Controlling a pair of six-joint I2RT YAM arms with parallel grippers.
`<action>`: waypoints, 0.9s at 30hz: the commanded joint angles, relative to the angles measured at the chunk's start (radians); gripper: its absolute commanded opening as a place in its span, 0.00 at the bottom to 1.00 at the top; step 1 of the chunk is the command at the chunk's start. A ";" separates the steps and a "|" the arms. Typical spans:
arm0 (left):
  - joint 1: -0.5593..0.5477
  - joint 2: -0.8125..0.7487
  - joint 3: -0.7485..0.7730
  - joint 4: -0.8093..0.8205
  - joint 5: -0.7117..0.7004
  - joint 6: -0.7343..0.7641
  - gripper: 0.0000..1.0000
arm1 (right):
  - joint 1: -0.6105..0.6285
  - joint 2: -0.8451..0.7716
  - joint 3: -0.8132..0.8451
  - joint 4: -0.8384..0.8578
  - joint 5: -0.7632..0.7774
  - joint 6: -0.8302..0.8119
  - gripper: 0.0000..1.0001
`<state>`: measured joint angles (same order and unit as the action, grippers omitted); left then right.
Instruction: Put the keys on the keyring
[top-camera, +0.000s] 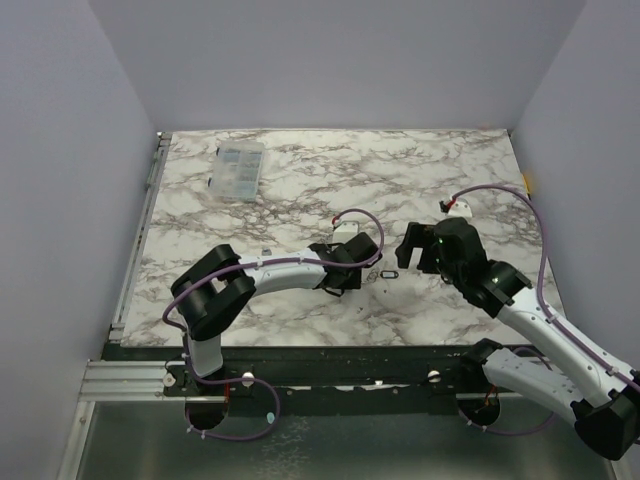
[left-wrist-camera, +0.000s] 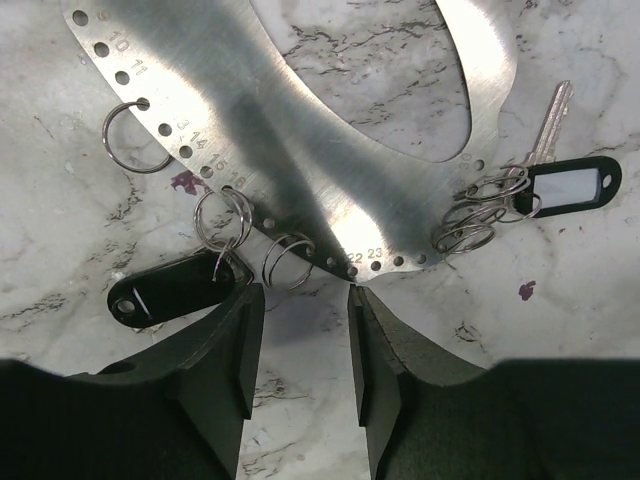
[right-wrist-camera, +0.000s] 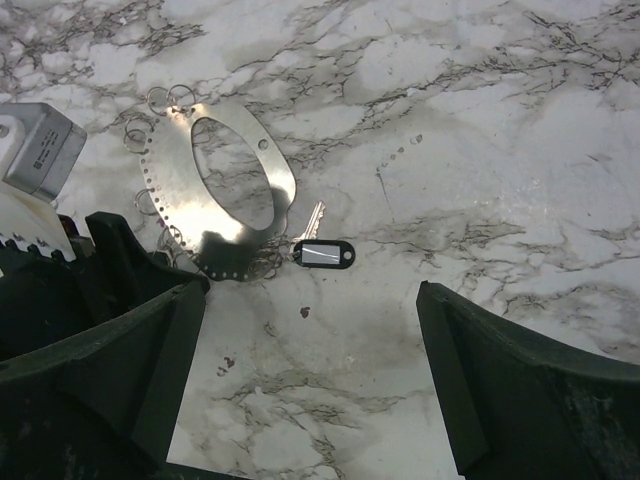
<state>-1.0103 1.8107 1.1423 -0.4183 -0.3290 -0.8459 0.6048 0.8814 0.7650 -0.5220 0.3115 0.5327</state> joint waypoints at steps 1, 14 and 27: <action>-0.005 -0.008 -0.011 0.052 -0.017 -0.025 0.44 | -0.004 -0.004 -0.021 -0.008 -0.032 0.011 1.00; -0.006 -0.019 -0.042 0.064 -0.077 -0.066 0.42 | -0.004 0.013 -0.026 0.004 -0.063 0.007 1.00; -0.006 0.004 -0.038 0.091 -0.073 -0.055 0.38 | -0.004 0.019 -0.030 0.008 -0.079 0.006 1.00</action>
<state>-1.0103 1.8103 1.1095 -0.3511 -0.3794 -0.8974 0.6048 0.8967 0.7483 -0.5198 0.2489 0.5335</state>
